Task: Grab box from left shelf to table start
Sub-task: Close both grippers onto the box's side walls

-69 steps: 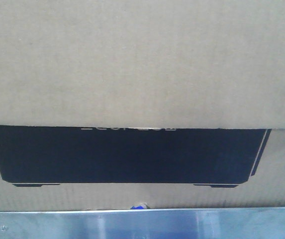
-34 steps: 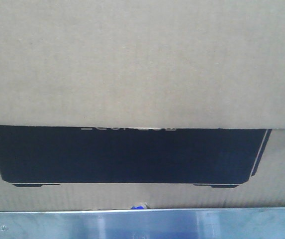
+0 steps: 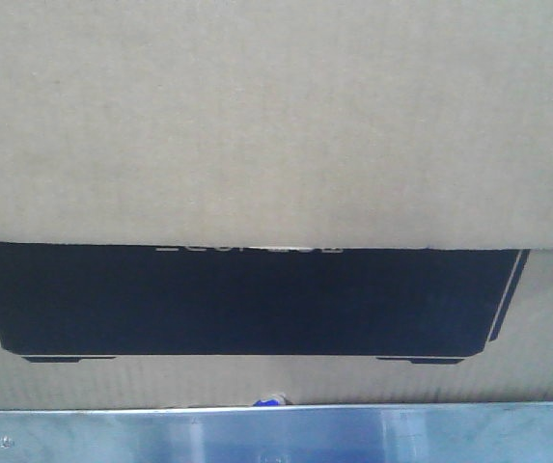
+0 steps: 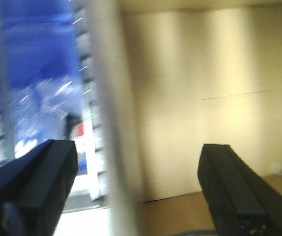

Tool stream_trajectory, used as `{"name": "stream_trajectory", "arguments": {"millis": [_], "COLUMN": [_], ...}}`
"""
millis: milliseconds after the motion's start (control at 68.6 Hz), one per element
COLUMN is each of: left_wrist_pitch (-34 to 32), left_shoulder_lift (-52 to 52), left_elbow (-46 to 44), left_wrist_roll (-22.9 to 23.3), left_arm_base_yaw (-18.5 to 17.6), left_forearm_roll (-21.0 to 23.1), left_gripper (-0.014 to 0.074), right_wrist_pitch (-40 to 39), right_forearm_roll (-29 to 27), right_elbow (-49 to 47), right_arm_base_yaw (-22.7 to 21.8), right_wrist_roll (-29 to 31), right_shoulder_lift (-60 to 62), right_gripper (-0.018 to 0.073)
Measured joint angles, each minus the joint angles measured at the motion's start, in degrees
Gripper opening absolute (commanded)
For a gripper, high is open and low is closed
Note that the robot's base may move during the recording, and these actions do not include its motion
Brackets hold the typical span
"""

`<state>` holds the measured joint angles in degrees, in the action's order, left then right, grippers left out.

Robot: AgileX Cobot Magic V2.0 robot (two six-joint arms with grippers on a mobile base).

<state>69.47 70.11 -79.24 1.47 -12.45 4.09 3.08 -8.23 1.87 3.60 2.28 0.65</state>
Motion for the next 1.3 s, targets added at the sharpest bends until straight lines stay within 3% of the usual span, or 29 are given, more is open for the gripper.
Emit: {"name": "stream_trajectory", "arguments": {"millis": [233,306,481,568,830,1297], "left_wrist_pitch": [0.1,0.1,0.3,0.3,0.4,0.4], "left_shoulder_lift": [1.1,1.5,2.2,2.4,2.5,2.5], "left_elbow": [-0.2,-0.2,-0.2,-0.2,-0.2,-0.2], "left_wrist_roll": [0.3,0.4,0.4,0.4,0.4,0.4], "left_arm_base_yaw": [0.0,0.0,0.0,0.0,0.0,0.0], "left_forearm_roll": [-0.6,-0.6,-0.6,-0.8,-1.0,-1.4], "left_gripper": [0.0414,0.0414,0.0414,0.0414,0.0414,0.0414], "right_wrist_pitch": [-0.2,0.6,4.8,7.3,19.8,48.1], "right_forearm_roll": [-1.0,-1.1,-1.2,-1.2,-1.2,-1.2], "right_elbow": [-1.9,-4.5,-11.8,-15.0,-28.8,-60.4], "right_arm_base_yaw": [0.0,0.0,0.0,0.0,0.0,0.0], "right_wrist_roll": [0.0,0.0,0.0,0.0,0.0,0.0], "right_shoulder_lift": [0.0,0.0,0.0,0.0,-7.2,-43.9], "right_gripper": [0.0062,0.0104,0.0514,0.0643,0.0603,0.0603]}}
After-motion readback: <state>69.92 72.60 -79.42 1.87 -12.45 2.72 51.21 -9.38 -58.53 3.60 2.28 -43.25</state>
